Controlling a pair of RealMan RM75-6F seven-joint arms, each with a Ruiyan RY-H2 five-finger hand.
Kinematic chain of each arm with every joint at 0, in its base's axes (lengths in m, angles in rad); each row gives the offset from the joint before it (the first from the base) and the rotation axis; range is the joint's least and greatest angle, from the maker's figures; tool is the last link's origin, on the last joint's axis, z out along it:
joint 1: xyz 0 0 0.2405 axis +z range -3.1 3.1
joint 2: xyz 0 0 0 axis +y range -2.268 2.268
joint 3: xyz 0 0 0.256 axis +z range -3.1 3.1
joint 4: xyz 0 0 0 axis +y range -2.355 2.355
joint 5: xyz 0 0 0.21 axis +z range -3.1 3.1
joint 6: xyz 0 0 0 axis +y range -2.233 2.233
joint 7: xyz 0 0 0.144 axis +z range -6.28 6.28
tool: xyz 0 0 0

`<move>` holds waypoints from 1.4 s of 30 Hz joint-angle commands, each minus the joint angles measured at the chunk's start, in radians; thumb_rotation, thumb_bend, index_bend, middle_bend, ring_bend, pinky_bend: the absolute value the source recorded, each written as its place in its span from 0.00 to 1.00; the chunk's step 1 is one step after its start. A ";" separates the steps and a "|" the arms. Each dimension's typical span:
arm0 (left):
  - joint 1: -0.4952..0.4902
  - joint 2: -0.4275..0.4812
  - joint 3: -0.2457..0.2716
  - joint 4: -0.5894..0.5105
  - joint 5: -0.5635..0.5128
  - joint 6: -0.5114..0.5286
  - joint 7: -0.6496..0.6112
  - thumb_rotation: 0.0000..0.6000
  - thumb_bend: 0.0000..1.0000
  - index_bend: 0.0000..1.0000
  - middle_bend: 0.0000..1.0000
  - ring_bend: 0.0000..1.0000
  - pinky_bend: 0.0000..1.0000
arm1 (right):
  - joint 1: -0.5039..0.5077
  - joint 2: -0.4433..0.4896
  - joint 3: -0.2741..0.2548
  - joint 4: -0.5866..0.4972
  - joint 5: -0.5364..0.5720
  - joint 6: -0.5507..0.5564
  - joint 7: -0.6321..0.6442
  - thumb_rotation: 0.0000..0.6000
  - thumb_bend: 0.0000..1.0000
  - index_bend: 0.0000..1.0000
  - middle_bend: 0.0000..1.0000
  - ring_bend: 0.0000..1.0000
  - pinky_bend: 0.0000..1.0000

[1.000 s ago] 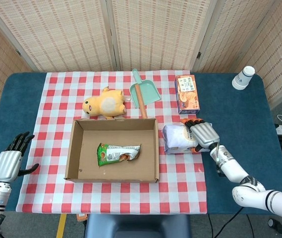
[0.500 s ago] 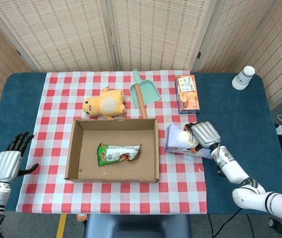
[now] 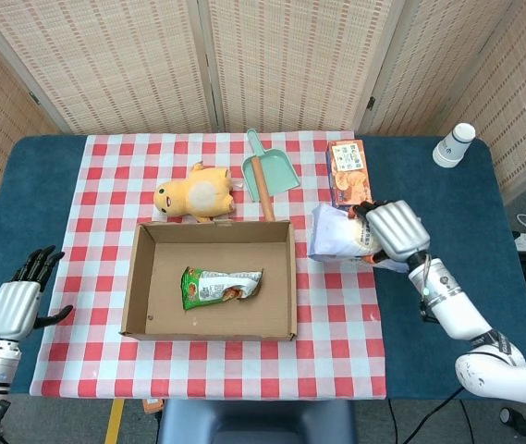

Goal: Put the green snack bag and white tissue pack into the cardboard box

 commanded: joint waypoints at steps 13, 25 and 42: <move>0.001 -0.004 0.003 -0.003 0.006 0.006 0.013 1.00 0.19 0.12 0.03 0.00 0.23 | 0.278 -0.127 0.169 -0.205 0.229 0.008 -0.219 1.00 0.00 0.67 0.48 0.50 0.69; 0.001 -0.007 -0.003 0.008 -0.002 0.008 0.008 1.00 0.19 0.12 0.03 0.00 0.23 | 0.421 -0.393 0.116 -0.102 0.232 -0.012 -0.262 1.00 0.00 0.67 0.48 0.50 0.69; 0.003 0.004 -0.010 0.014 -0.006 0.008 -0.031 1.00 0.19 0.12 0.03 0.00 0.23 | 0.478 -0.454 0.084 -0.015 0.374 -0.026 -0.318 1.00 0.00 0.03 0.07 0.00 0.01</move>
